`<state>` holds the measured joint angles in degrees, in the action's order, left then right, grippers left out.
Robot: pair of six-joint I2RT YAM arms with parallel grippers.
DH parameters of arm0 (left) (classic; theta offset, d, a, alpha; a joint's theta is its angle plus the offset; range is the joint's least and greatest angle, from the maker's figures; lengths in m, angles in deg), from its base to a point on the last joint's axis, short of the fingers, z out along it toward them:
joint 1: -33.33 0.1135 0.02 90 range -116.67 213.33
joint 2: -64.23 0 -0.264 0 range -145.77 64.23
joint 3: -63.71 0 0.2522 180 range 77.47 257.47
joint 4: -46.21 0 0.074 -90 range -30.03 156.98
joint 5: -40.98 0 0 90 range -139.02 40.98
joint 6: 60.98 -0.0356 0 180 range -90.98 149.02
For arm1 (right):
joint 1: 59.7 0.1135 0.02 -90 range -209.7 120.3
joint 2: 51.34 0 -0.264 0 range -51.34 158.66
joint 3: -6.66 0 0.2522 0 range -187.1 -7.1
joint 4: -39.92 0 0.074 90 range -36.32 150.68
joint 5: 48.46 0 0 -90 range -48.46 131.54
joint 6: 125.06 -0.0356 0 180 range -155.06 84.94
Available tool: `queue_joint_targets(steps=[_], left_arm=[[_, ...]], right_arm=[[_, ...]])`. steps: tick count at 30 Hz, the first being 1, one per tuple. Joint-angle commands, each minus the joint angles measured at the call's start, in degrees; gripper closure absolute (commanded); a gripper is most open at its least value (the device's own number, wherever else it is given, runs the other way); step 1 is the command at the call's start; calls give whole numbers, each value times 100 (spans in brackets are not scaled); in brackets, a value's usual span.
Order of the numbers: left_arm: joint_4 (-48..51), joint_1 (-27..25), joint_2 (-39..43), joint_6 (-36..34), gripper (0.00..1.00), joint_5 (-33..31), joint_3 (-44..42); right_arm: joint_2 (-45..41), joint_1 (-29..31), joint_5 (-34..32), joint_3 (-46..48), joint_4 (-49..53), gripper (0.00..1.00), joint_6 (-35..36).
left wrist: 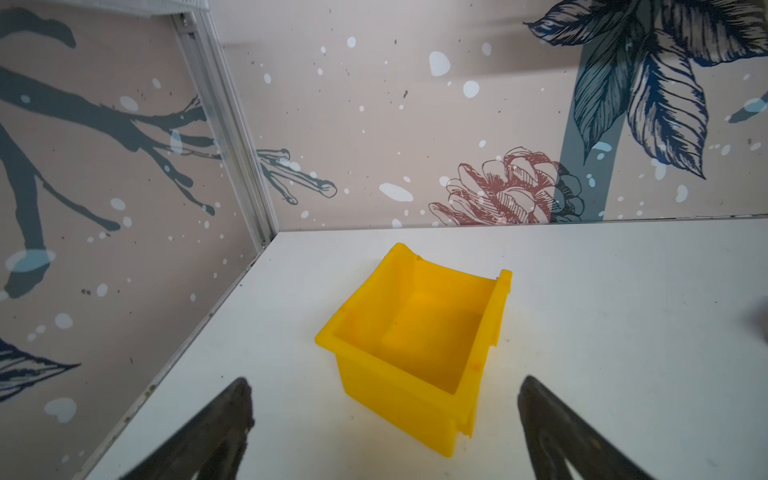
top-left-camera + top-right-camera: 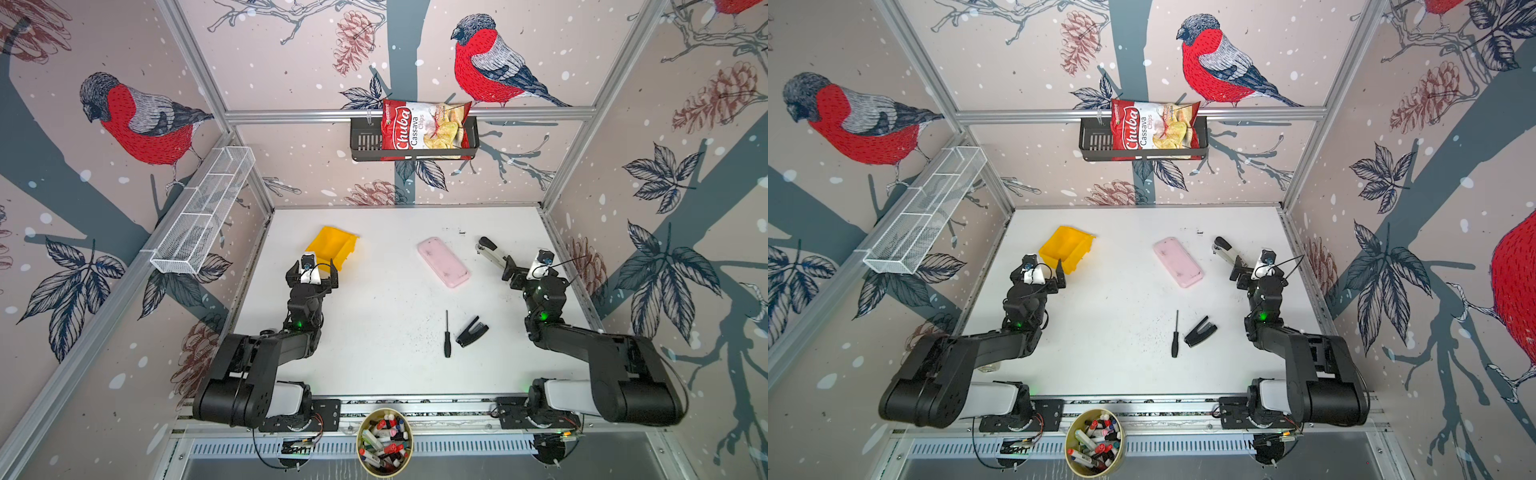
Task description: Put the screwdriver in the bin
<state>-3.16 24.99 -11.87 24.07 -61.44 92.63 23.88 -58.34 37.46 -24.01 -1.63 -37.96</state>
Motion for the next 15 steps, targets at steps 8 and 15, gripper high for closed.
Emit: queue_joint_targets(steps=[8,15], left_arm=[[2302,-482,1378,-430,2,1608,440],[3322,-939,2055,-735,2,2461,563]], right_arm=[[-1421,985,-258,-518,2693,0,61],[-1793,2131,-843,-995,4356,2,-780]])
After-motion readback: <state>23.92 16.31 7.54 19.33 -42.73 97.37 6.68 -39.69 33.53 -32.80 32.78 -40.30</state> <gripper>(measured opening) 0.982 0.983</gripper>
